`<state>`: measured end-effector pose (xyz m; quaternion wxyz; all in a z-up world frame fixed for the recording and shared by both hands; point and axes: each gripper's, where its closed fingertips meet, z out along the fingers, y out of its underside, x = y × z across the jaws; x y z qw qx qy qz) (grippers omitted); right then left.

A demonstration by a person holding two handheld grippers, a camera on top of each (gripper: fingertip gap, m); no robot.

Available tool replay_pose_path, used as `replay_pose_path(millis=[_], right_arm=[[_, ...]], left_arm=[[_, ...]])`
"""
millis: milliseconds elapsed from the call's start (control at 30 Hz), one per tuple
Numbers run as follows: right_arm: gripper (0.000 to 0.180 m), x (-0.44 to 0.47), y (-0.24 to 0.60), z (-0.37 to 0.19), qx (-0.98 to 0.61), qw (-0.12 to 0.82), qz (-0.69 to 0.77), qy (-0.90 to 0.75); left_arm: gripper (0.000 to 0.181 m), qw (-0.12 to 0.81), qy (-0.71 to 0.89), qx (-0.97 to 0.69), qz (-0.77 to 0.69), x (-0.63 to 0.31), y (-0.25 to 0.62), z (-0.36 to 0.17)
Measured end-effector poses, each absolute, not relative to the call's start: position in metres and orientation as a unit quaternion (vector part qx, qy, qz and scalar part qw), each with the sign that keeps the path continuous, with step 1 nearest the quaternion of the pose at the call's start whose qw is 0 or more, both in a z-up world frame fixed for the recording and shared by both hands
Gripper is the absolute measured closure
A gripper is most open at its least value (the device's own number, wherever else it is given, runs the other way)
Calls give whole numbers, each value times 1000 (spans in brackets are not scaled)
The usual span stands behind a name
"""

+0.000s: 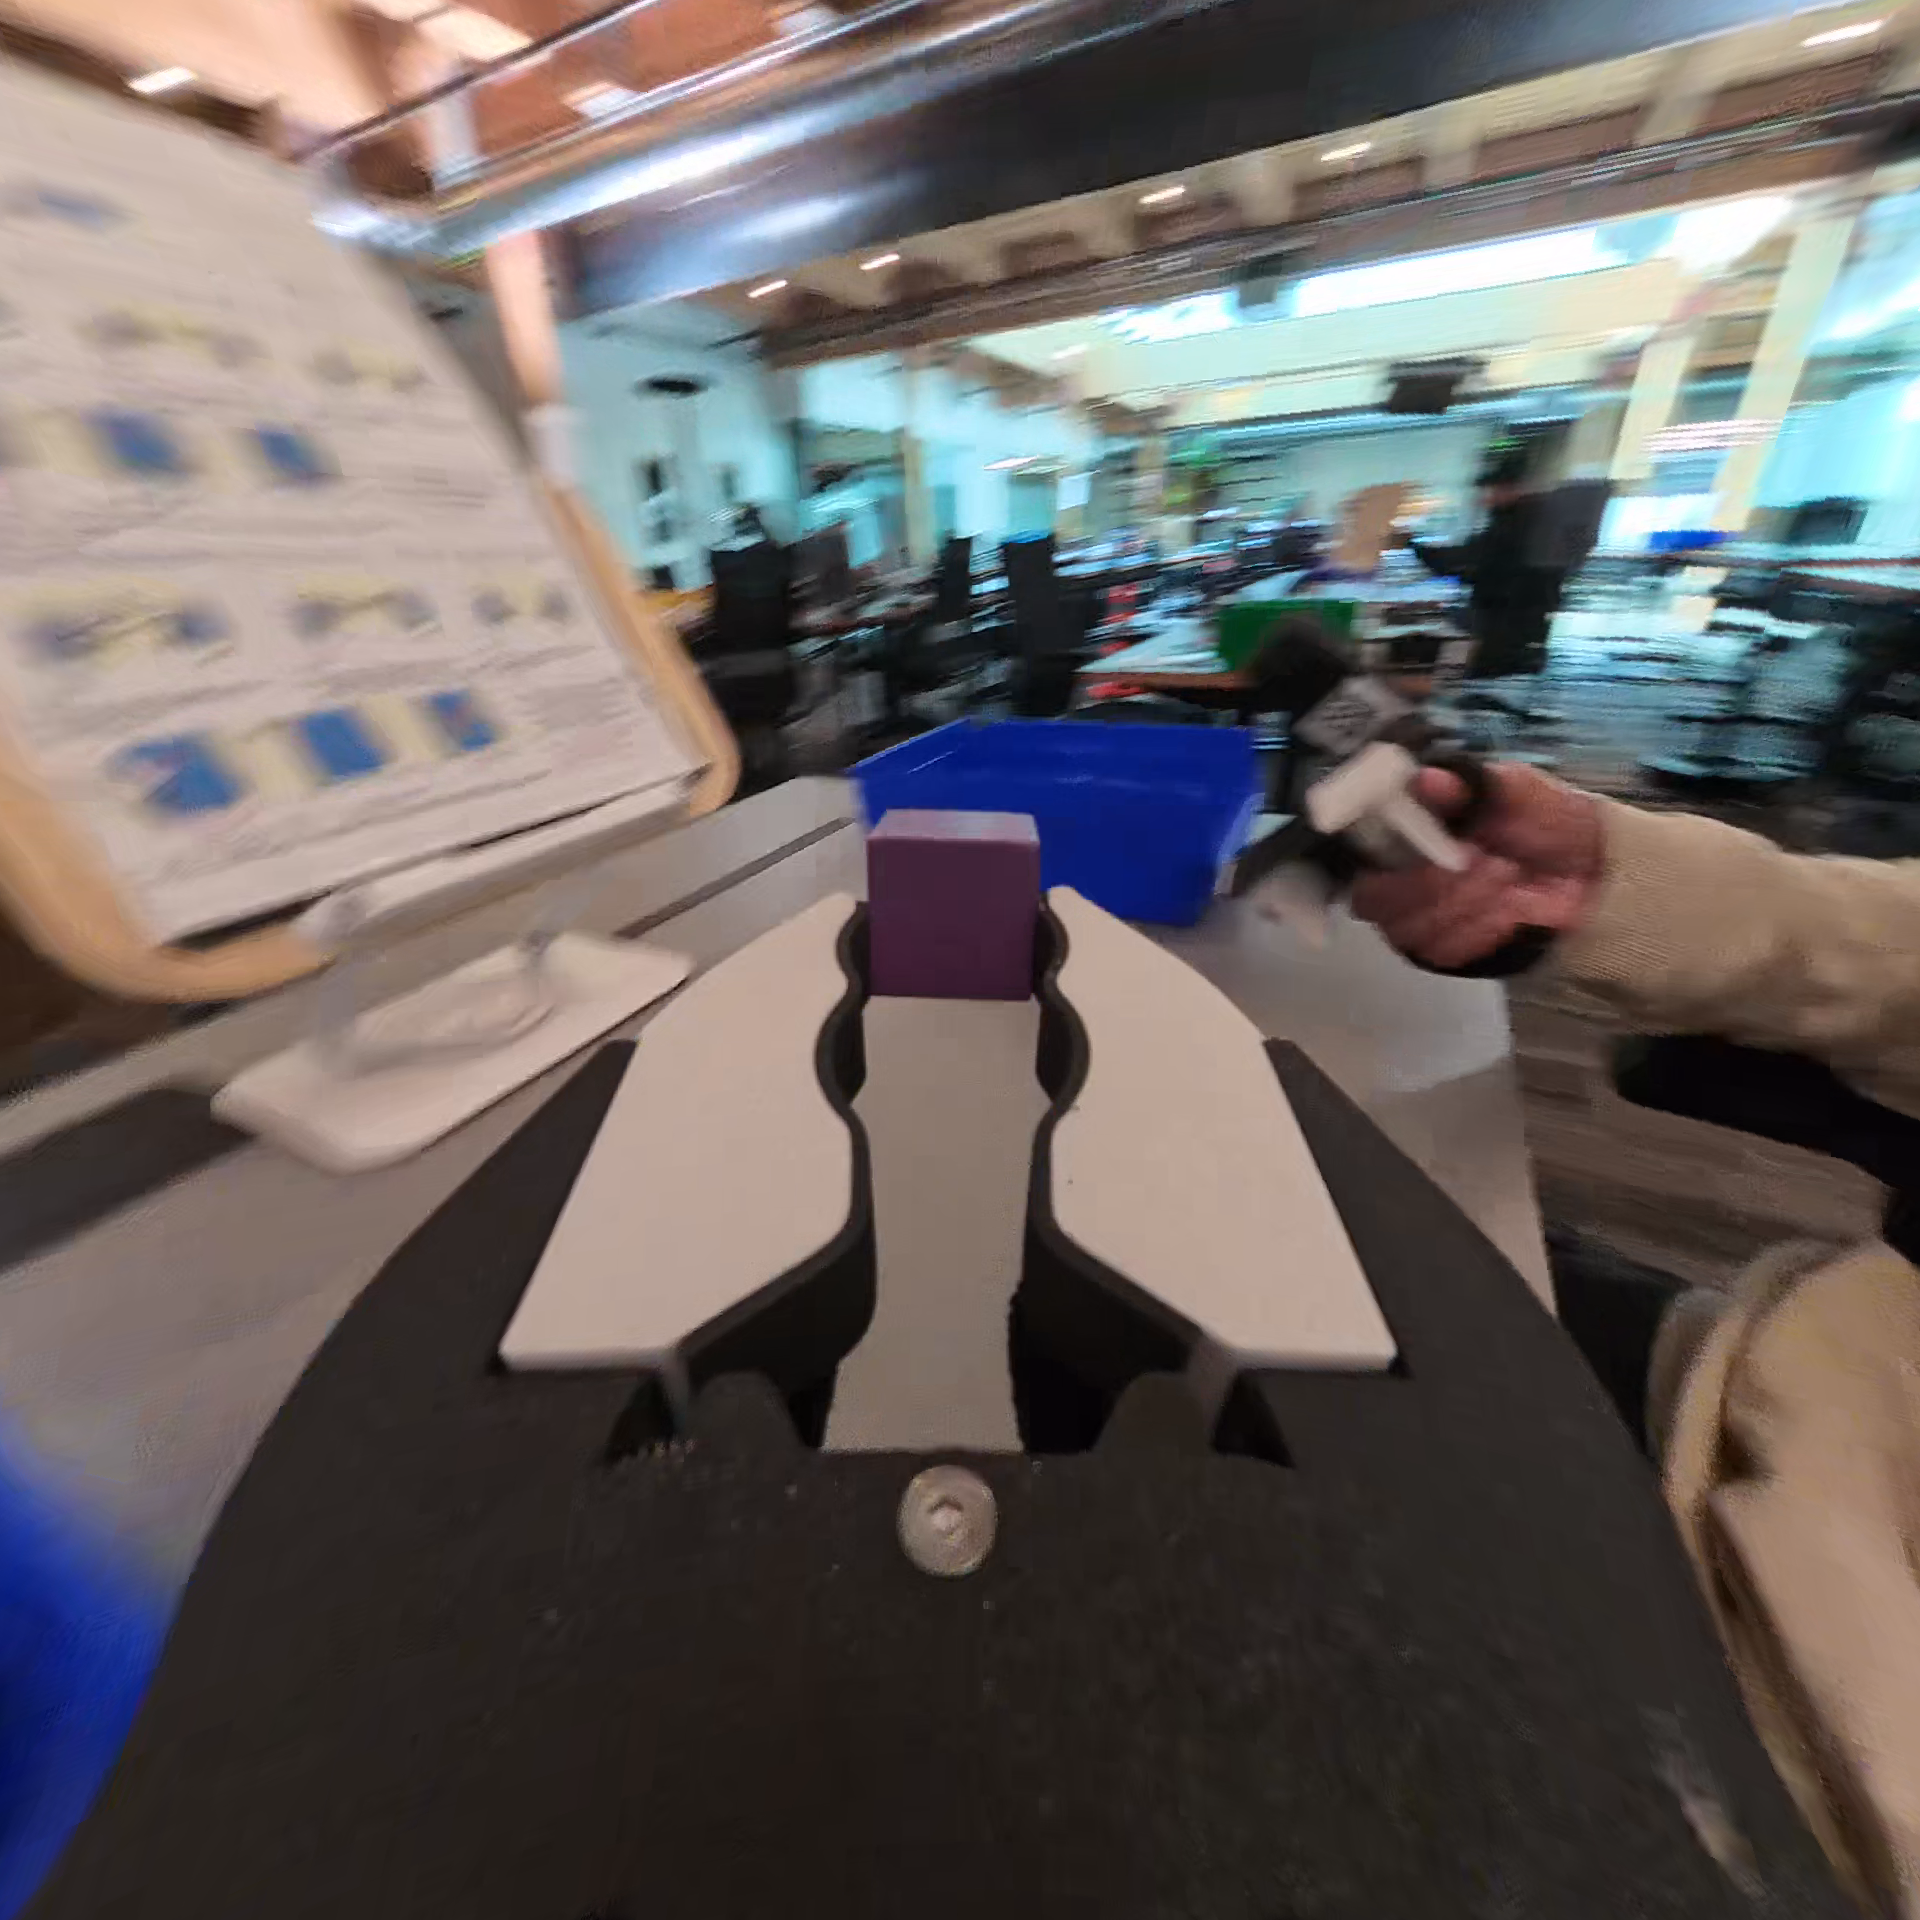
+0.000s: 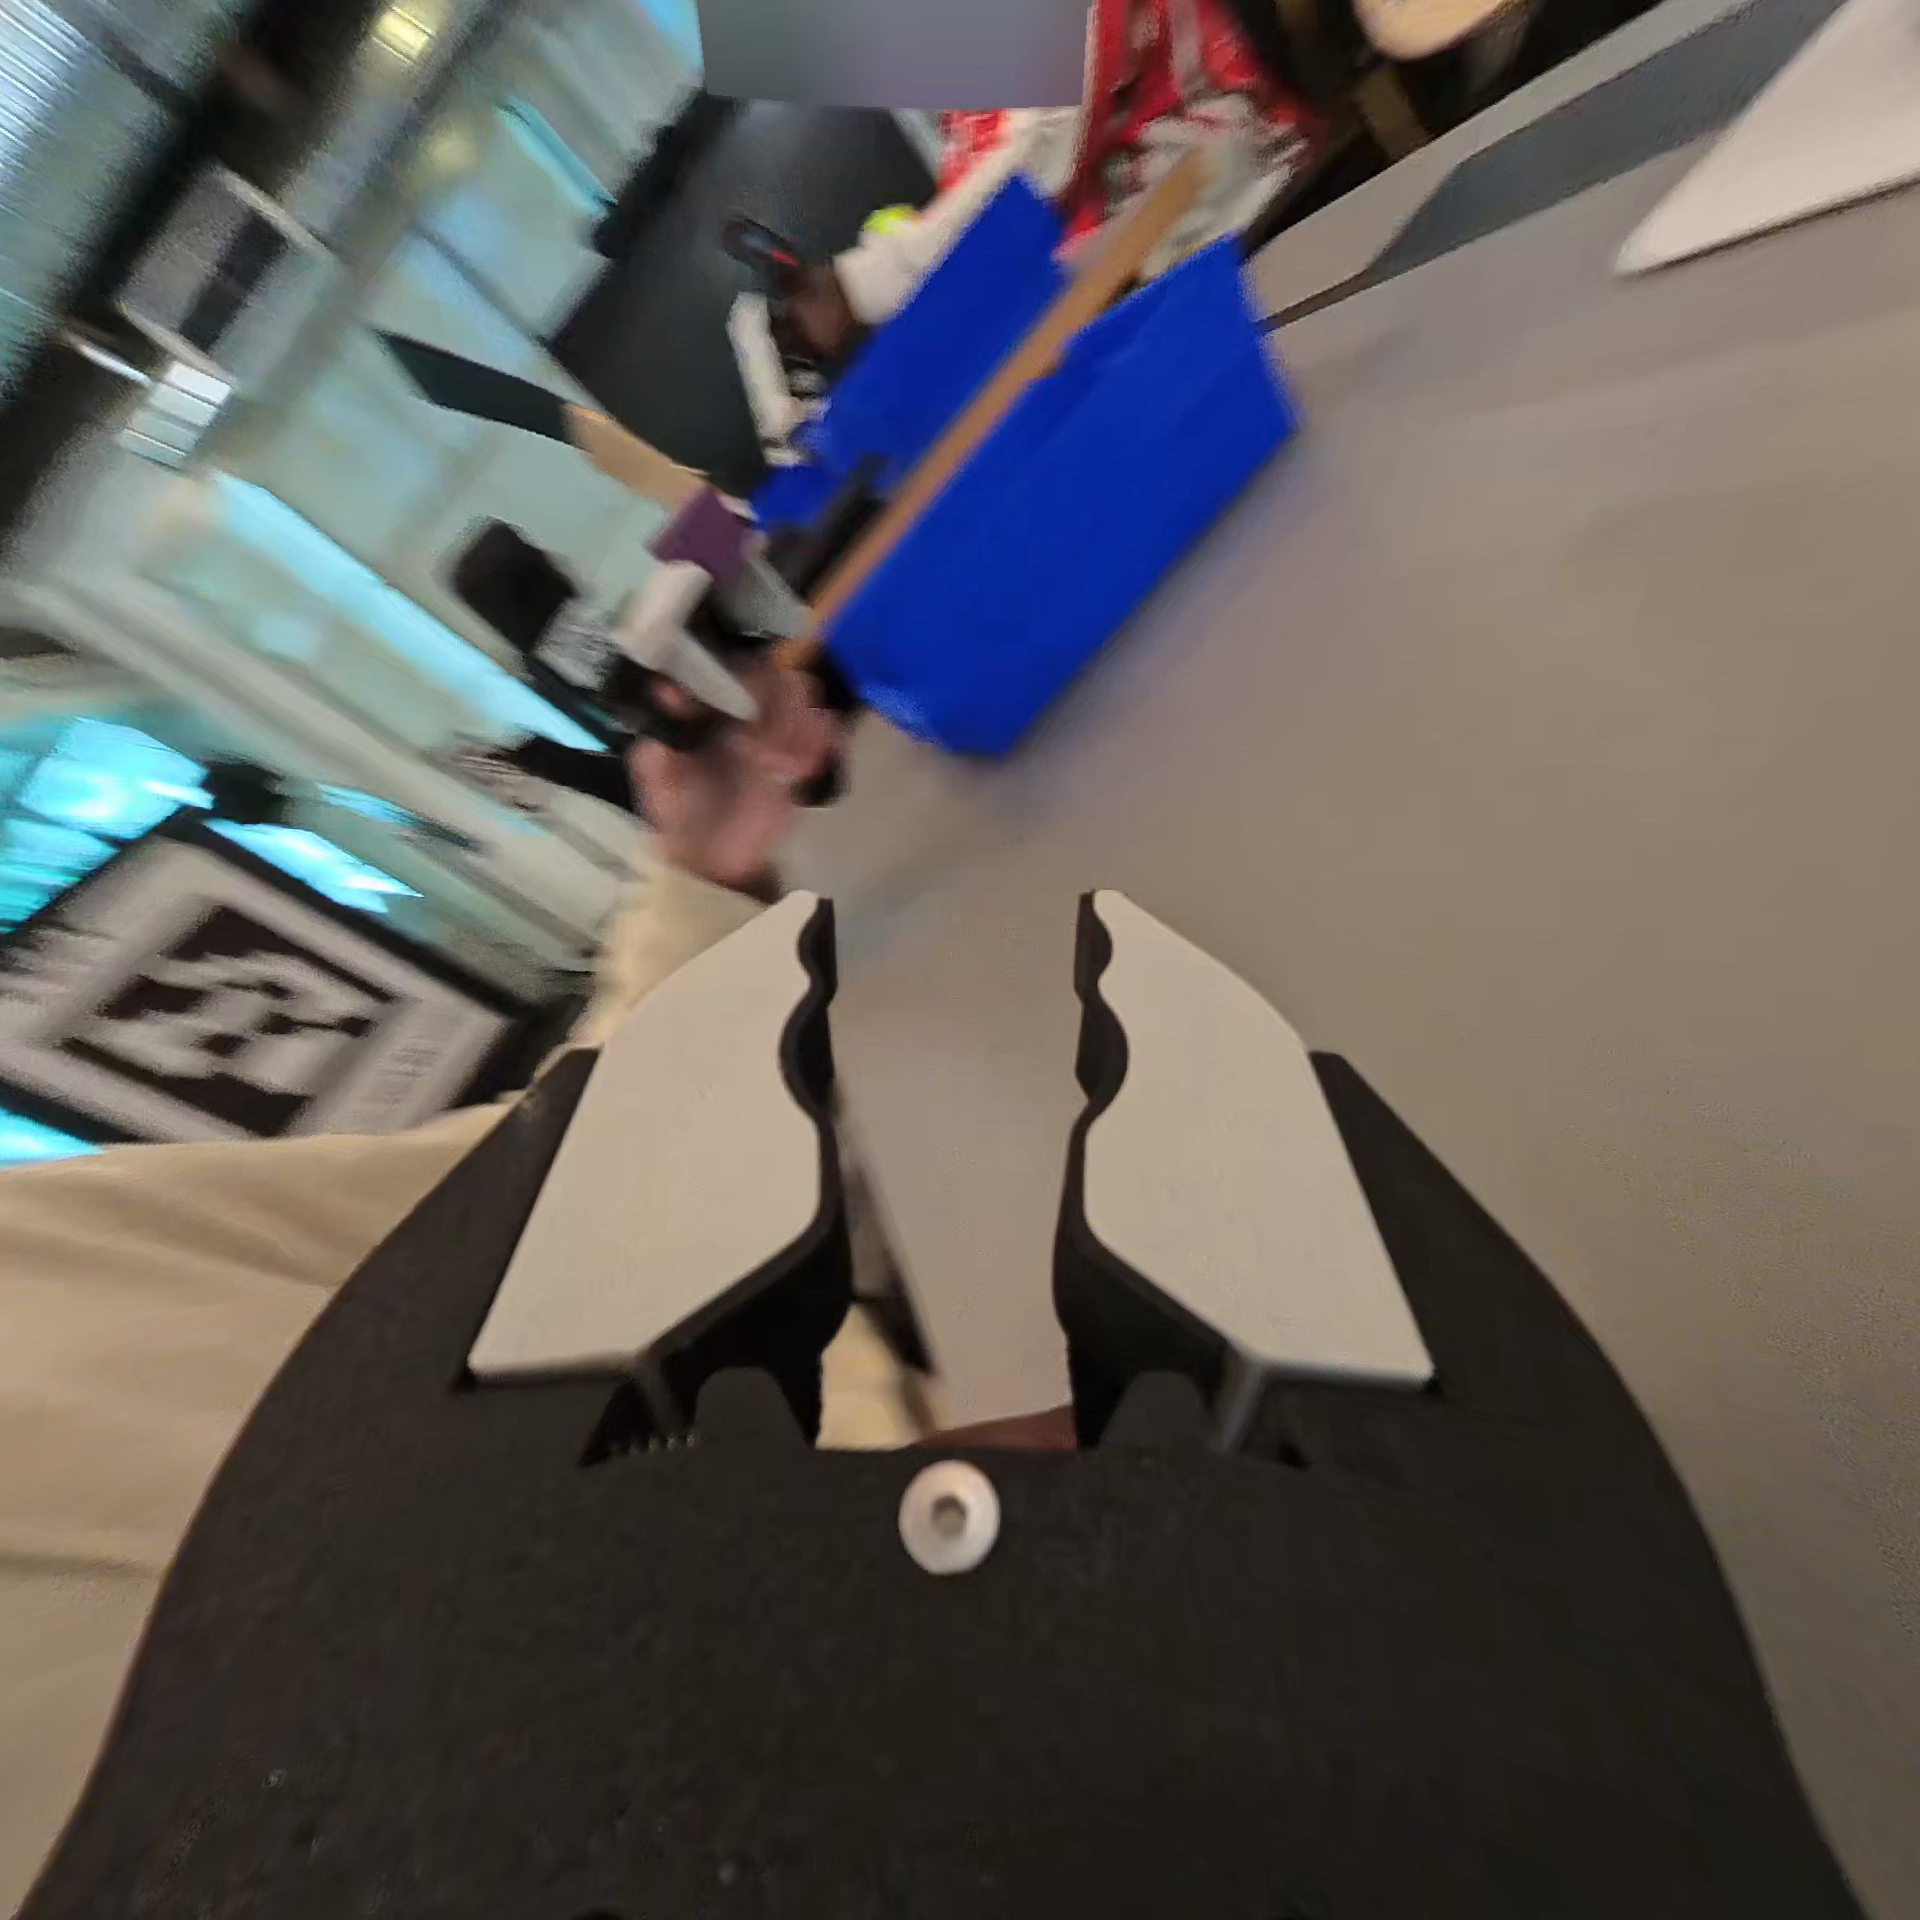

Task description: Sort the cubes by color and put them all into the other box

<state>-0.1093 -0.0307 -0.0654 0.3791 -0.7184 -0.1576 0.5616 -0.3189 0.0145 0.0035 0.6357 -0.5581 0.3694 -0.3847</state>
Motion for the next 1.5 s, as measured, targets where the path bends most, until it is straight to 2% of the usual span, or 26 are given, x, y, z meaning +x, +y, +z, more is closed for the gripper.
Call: replay_pose_path(millis=[133, 267, 400, 433, 467, 633, 700, 767, 867, 1000, 1067, 1200, 1500], right_arm=[[128, -139, -15, -23, -630, 241, 733, -91], [122, -159, -3, -7, -575, 165, 799, -59], [121, -169, 2, -21, -593, 162, 785, -70], [142, -166, 4, -23, -593, 163, 786, -67], [151, -163, 7, -28, -598, 170, 780, -65], [151, -152, 12, -38, -588, 172, 789, -50], [151, -148, 11, -40, -585, 174, 791, -48], [151, -139, 10, -40, -586, 195, 784, -53], [151, -122, 0, -45, -622, 274, 727, -97], [151, -100, -17, -64, -685, 410, 582, -155], [151, -89, -24, -71, -702, 464, 516, -160], [151, -75, -37, -80, -720, 517, 429, -171], [151, -65, -34, -78, -724, 527, 416, -158]], left_arm=[[152, 601, 479, -469, -435, -237, 9, 9], [152, 556, 575, -444, -403, -172, 7, -14], [152, 531, 606, -447, -388, -140, 13, -38], [152, 531, 607, -446, -387, -135, 15, -42], [152, 534, 607, -447, -383, -132, 16, -45], [152, 542, 607, -458, -358, -123, 19, -54], [146, 544, 610, -466, -339, -127, 15, -52], [139, 547, 597, -486, -330, -140, 8, -42], [116, 538, 527, -568, -332, -173, -3, -29], [107, 530, 391, -665, -352, -217, -26, -42], [110, 549, 318, -697, -335, -241, -31, -63], [114, 578, 300, -718, -248, -271, -39, -89], [115, 553, 316, -733, -238, -272, -32, -106]])
